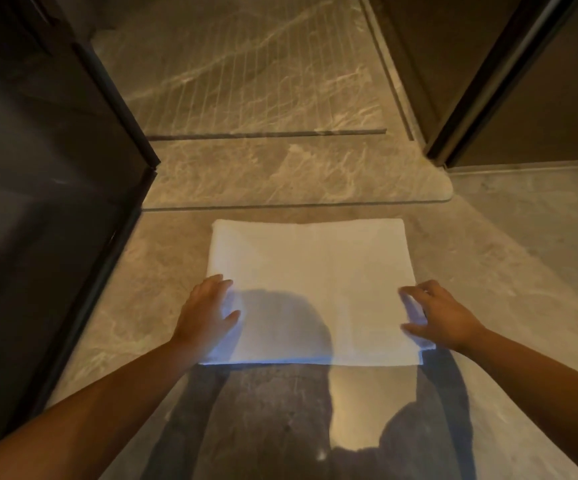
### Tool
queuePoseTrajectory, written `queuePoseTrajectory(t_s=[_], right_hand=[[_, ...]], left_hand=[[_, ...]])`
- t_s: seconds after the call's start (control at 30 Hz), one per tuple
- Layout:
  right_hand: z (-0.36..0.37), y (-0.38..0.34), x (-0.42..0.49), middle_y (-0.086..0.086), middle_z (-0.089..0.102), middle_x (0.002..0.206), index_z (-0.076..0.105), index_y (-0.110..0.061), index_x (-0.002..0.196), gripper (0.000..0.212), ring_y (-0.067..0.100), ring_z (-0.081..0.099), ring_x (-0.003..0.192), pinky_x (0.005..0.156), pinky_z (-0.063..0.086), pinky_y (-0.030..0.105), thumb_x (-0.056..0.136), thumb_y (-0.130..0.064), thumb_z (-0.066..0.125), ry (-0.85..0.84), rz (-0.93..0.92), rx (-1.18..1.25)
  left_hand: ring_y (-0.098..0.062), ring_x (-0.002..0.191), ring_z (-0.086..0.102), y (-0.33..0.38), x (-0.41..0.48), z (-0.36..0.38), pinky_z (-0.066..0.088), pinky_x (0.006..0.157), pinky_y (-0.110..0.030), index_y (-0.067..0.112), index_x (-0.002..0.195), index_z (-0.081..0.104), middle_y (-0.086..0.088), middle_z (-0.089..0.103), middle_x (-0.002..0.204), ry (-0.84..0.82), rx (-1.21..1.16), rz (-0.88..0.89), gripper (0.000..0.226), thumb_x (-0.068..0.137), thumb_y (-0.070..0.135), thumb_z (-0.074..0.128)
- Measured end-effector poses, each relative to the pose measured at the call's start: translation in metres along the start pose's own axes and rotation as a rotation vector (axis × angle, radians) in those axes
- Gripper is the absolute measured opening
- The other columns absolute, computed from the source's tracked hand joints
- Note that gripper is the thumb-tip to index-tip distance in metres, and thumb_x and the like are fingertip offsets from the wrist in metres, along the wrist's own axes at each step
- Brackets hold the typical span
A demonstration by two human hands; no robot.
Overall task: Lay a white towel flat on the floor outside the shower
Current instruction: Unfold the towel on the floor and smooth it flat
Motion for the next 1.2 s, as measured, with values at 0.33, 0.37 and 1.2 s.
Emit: queuePoseTrajectory(t_s=[0.33, 0.37, 1.2], right_hand=[[0.007, 0.002, 0.021, 0.021, 0.044, 0.130, 0.032, -0.013, 0.139, 0.078, 0.034, 0.046, 0.117, 0.094, 0.040, 0.038, 0.076, -0.030, 0.073, 0.089, 0.113, 0.299], [0.007, 0.003, 0.025, 0.022, 0.045, 0.130, 0.033, -0.011, 0.138, 0.077, 0.035, 0.048, 0.115, 0.094, 0.041, 0.039, 0.076, -0.030, 0.074, 0.111, 0.126, 0.330], [-0.011, -0.023, 0.051, 0.006, 0.063, 0.086, 0.060, -0.011, 0.104, 0.024, 0.017, 0.056, 0.074, 0.070, 0.044, 0.028, 0.080, -0.007, 0.064, 0.541, 0.301, 0.971]], left_hand=[[-0.016, 0.140, 0.011, -0.010, 0.009, 0.026, 0.021, 0.110, -0.037, 0.027, 0.140, 0.027, 0.007, 0.010, 0.155, -0.159, 0.025, -0.069, 0.077, 0.076, 0.039, 0.068], [-0.016, 0.140, 0.012, -0.012, 0.009, 0.027, 0.022, 0.110, -0.037, 0.027, 0.139, 0.029, 0.007, 0.011, 0.155, -0.154, 0.016, -0.063, 0.077, 0.075, 0.039, 0.070], [-0.017, 0.137, 0.015, -0.009, 0.010, 0.020, 0.028, 0.105, -0.038, 0.031, 0.135, 0.035, 0.007, 0.019, 0.152, -0.131, 0.083, -0.054, 0.075, 0.072, 0.041, 0.072]])
Point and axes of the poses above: each hand's wrist, its own x-axis towards the middle knuckle, its own z-axis out of the palm, y = z × x, the point moved 2 cm from there along x, towards the middle knuckle
